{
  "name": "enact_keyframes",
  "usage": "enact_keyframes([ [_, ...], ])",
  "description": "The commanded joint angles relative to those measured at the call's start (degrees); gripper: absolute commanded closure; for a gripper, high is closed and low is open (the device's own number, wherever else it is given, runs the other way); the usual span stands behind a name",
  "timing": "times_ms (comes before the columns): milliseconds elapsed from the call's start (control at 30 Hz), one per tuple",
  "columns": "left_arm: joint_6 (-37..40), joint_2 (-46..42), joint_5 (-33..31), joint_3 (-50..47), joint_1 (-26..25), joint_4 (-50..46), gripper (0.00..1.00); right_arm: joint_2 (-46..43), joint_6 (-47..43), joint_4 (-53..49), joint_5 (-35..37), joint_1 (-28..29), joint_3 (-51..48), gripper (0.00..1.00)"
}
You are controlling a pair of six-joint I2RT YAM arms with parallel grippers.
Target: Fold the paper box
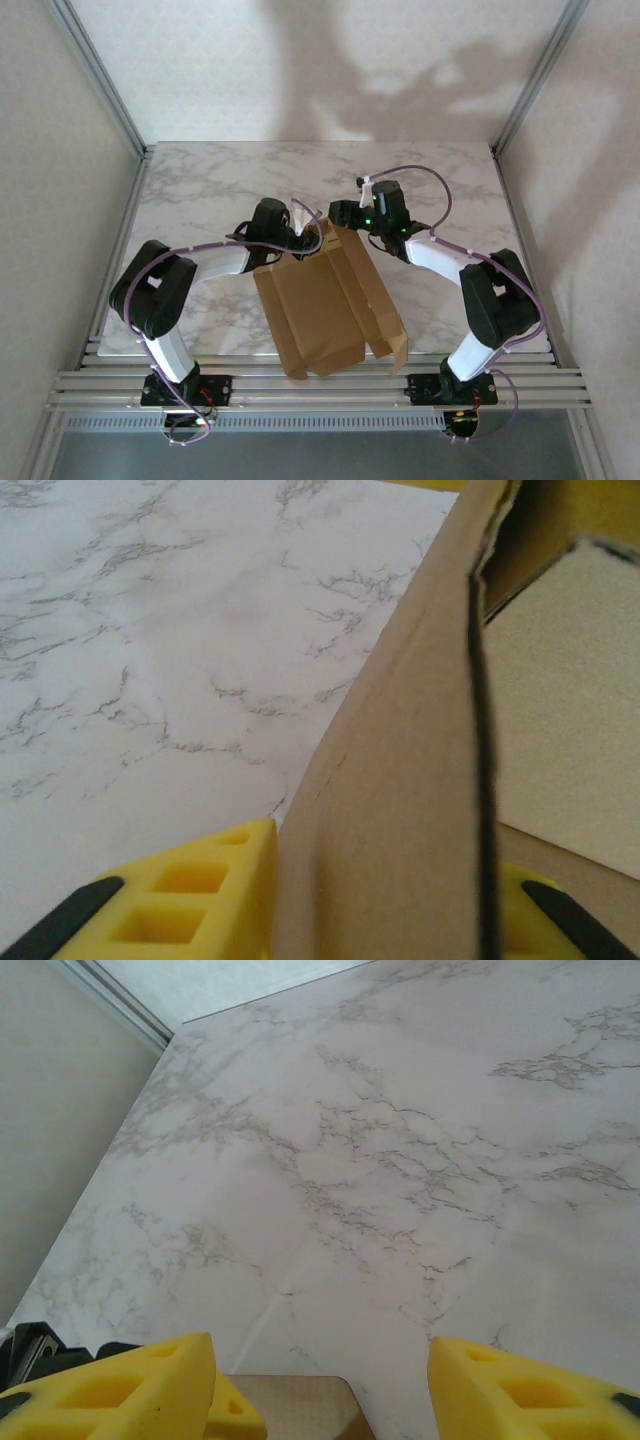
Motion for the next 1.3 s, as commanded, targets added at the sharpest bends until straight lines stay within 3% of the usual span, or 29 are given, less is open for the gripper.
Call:
enact_keyframes([
  [0,-0.19,-3.51,2.16,1.17,1.78,-2.23,0.61,2.56,-2.13,-5.59,-0.48,0.52,-0.11,0.43],
  [267,-3.33,-12.88,5.43,-2.18,6.12,-6.99,0.45,3.06,-3.30,-7.52,-1.42,0.46,1.25,0.43],
  [400,-4.57,-16.21,0.28,-5.25,7.90,-9.08,0.43,3.28,-3.62,-8.27,-1.79,0.45,2.13,0.43],
  [533,-5.95,-12.79,-2.91,-6.15,9.89,-9.07,0.43,3.32,-3.19,-8.29,-1.91,0.28,2.50,0.44],
  [867,-1.72,-3.26,5.35,-3.96,9.45,1.47,0.42,3.36,-1.28,-7.66,-4.63,-0.81,2.84,0.44],
  [1067,1.67,0.63,10.26,-0.24,7.48,0.31,0.39,4.29,-0.33,-7.57,-6.35,-1.31,3.29,0.44],
  [1267,2.85,2.48,11.06,0.42,4.99,-0.72,0.37,5.49,0.74,-7.08,-7.52,-1.56,3.74,0.45],
])
